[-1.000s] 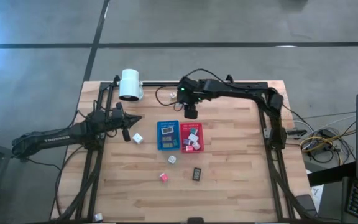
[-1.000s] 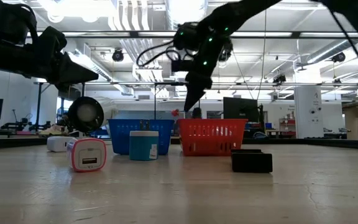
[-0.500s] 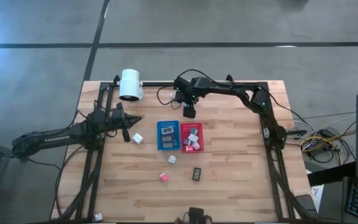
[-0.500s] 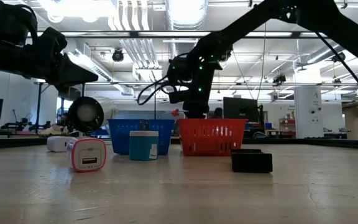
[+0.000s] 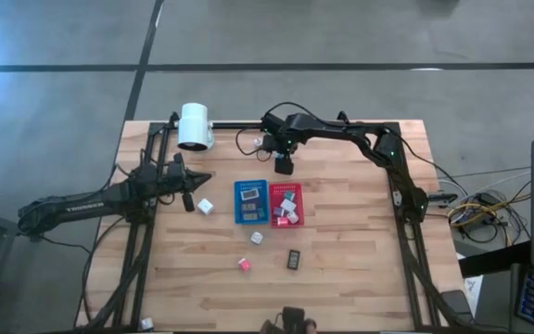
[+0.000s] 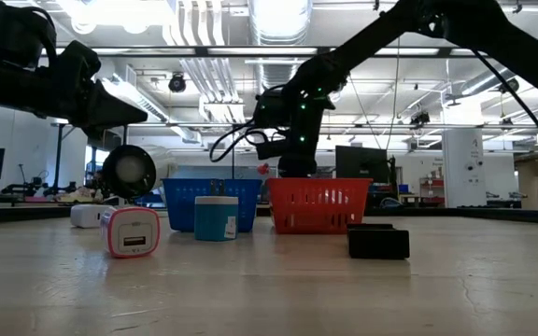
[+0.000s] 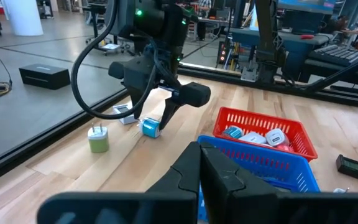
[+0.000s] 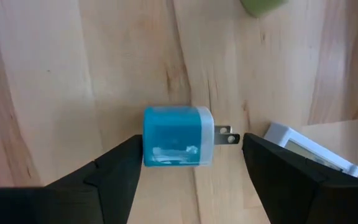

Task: Pick & Place Office items
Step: Put the blue charger adapter into the red bin

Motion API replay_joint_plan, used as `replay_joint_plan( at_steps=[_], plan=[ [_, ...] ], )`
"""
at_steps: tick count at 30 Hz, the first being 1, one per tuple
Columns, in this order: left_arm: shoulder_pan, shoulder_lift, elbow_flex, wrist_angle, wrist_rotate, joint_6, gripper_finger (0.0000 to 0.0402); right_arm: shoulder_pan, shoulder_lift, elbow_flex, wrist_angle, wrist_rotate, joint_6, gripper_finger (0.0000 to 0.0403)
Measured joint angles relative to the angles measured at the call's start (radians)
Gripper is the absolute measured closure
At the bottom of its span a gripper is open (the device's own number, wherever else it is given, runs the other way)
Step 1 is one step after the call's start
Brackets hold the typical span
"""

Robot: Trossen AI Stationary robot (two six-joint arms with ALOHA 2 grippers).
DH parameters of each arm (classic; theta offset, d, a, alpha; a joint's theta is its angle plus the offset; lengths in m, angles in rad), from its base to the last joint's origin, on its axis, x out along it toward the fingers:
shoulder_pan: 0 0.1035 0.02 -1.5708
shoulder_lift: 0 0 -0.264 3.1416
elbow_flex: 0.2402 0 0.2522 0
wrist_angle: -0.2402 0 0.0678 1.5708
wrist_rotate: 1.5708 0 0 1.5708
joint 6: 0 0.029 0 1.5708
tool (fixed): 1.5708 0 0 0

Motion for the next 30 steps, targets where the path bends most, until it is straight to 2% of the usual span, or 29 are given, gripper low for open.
replay_joint_plan(
  at_steps=[3,11,16,26,30],
  plan=[
    [0.000,0.000,0.000,0.000,0.000,0.000,0.0389,-0.003,0.018,0.000,0.003,-0.050,0.001,0.0141],
    [0.000,0.000,0.000,0.000,0.000,0.001,0.0390,-0.004,0.046,0.001,0.004,-0.058,-0.001,0.0169],
    [0.000,0.000,0.000,0.000,0.000,0.007,0.0390,-0.004,0.042,0.006,-0.001,-0.058,-0.003,0.0206],
    [0.000,0.000,0.000,0.000,0.000,0.007,0.0390,-0.017,0.042,0.034,0.000,-0.033,0.046,0.0317],
    [0.000,0.000,0.000,0.000,0.000,0.007,0.0390,-0.020,0.041,0.035,-0.034,-0.037,0.055,0.0325]
  ],
)
